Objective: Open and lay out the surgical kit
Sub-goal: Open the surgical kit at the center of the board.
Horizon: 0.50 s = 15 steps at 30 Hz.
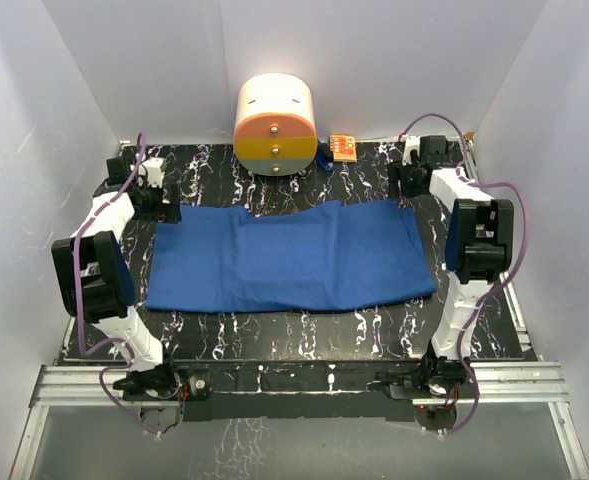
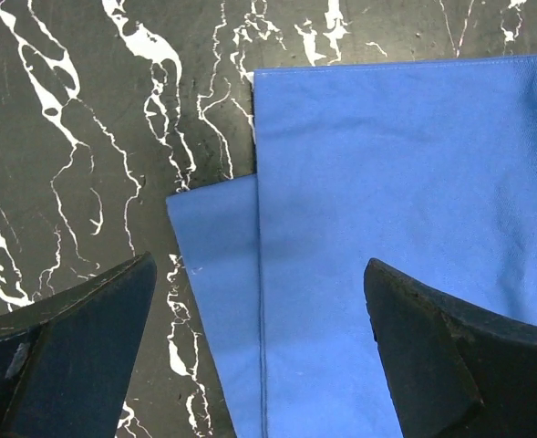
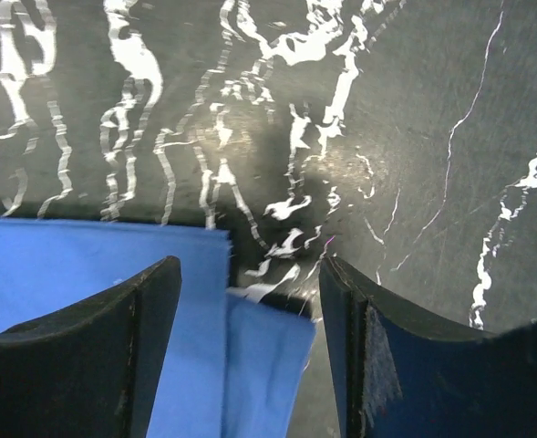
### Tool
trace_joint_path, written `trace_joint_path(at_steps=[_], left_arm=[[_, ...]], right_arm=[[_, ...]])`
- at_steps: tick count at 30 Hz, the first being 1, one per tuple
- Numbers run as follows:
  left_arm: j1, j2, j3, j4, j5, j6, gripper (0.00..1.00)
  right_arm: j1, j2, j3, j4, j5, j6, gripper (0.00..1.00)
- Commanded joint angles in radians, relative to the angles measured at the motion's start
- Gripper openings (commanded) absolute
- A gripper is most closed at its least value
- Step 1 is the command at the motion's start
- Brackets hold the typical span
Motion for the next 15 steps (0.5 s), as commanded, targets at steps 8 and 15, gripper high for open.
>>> trace_joint_path(at_steps=[8, 15], left_arm=[[0.019, -0.06, -0.052, 0.053, 0.075, -0.077, 0.96], [0.064, -0.055, -0.061, 0.047, 0.081, -0.099, 0.96]], right_arm=[[-0.071, 0.177, 0.169, -0.148, -0.244, 0.022, 0.56], [-0.07, 0.18, 0.169, -0.183, -0.329, 0.023, 0.53]])
